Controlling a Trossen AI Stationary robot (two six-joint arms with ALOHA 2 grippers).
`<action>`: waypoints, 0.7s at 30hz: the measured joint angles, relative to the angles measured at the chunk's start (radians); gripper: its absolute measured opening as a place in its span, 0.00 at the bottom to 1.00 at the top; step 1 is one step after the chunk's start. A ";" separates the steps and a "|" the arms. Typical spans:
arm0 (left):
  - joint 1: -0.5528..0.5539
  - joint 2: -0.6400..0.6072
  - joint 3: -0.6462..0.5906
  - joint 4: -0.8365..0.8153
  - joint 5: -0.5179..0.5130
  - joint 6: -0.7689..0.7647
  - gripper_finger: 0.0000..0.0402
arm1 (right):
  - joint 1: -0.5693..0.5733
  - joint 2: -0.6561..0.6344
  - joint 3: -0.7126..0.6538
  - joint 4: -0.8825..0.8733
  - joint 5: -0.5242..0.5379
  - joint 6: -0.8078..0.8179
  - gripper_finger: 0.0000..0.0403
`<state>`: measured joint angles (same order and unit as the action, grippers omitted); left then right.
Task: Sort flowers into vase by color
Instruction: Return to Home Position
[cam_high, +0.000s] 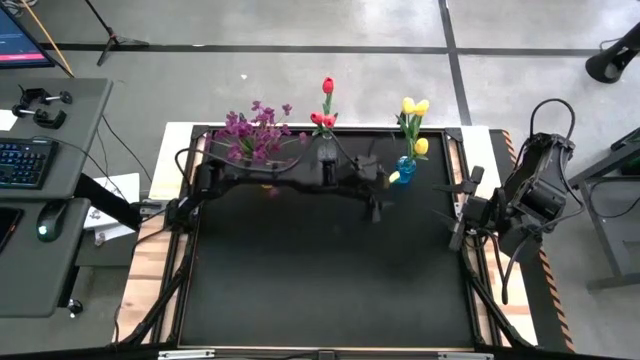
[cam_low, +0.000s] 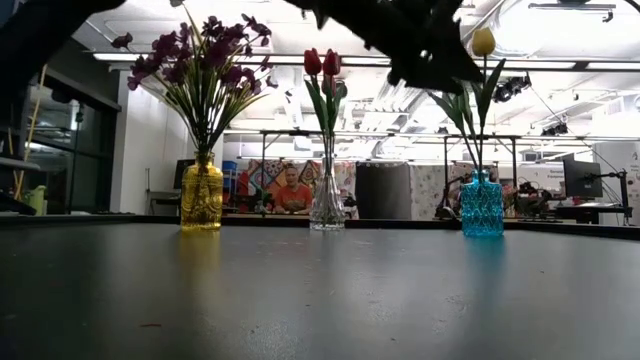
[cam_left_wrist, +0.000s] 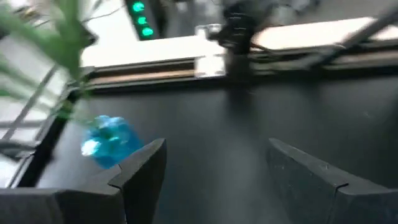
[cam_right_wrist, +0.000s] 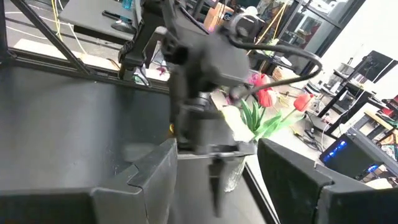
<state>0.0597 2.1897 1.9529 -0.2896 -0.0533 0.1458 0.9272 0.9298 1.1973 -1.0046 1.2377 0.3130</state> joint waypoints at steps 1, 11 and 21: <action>-0.012 -0.007 -0.007 -0.006 0.013 0.014 0.65 | 0.000 0.000 0.000 0.000 0.000 0.000 0.53; -0.122 -0.322 -0.541 0.255 -0.014 -0.015 0.65 | 0.000 0.000 0.000 0.000 -0.028 0.003 0.53; -0.239 -0.847 -1.359 0.862 -0.176 -0.114 0.65 | 0.000 0.000 0.000 -0.001 -0.036 0.043 0.53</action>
<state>-0.1796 1.3428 0.5942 0.5728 -0.2289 0.0320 0.9272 0.9298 1.1973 -1.0053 1.2020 0.3557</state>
